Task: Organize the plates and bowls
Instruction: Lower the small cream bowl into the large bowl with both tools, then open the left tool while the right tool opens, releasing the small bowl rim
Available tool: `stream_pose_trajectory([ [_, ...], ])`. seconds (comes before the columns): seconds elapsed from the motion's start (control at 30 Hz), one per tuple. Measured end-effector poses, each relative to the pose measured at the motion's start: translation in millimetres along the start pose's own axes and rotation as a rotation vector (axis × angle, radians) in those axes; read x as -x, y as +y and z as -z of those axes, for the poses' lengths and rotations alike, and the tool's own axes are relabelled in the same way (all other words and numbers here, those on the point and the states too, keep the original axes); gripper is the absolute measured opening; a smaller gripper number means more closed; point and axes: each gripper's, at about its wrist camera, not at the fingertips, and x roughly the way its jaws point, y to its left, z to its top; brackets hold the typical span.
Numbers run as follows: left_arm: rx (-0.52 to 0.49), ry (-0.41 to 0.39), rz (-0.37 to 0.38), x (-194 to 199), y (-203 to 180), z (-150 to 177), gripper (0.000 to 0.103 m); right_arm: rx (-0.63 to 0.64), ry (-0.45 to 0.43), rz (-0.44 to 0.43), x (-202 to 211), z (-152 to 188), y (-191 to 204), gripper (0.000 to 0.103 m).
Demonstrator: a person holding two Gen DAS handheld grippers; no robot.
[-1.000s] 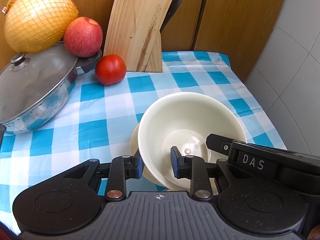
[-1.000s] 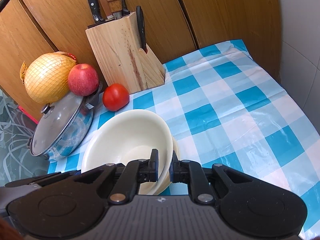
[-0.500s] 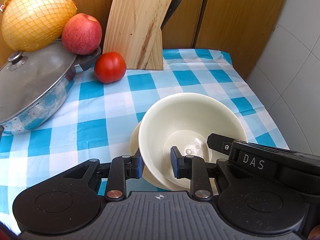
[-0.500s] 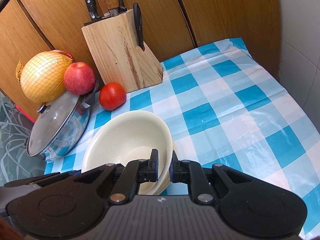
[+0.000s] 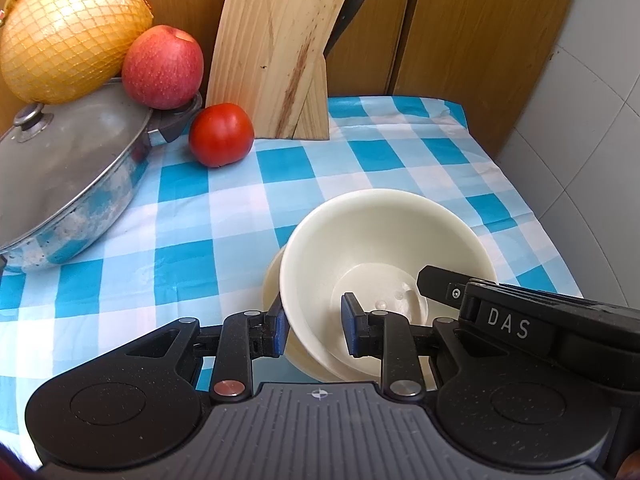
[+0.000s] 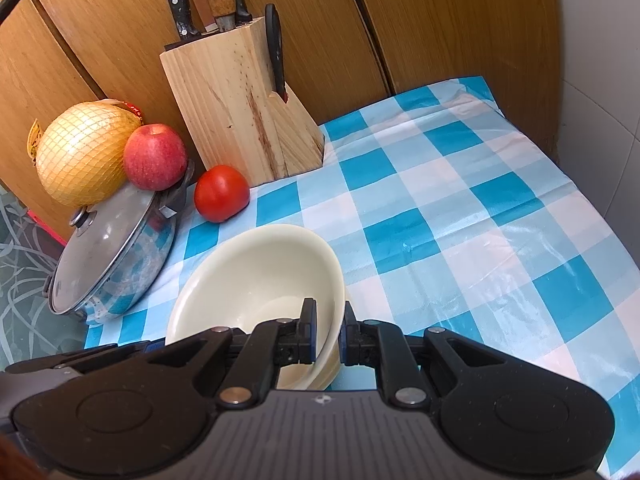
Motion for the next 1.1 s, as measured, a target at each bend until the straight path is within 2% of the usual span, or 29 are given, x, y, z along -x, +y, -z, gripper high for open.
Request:
stream_pose_trajectory([
  [0.7,-0.007,-0.006,-0.015,-6,0,-4,0.035,0.015,-0.020,0.022,-7,-3,1,0.013],
  [0.9,-0.013,-0.018,-0.031,-5,1,-4,0.037,0.029,-0.038,0.023,-4,-4,2,0.017],
  [1.1,0.009,-0.028,-0.035,-1,12,-6,0.043,0.003,-0.088,0.021,7,-6,-4,0.019],
])
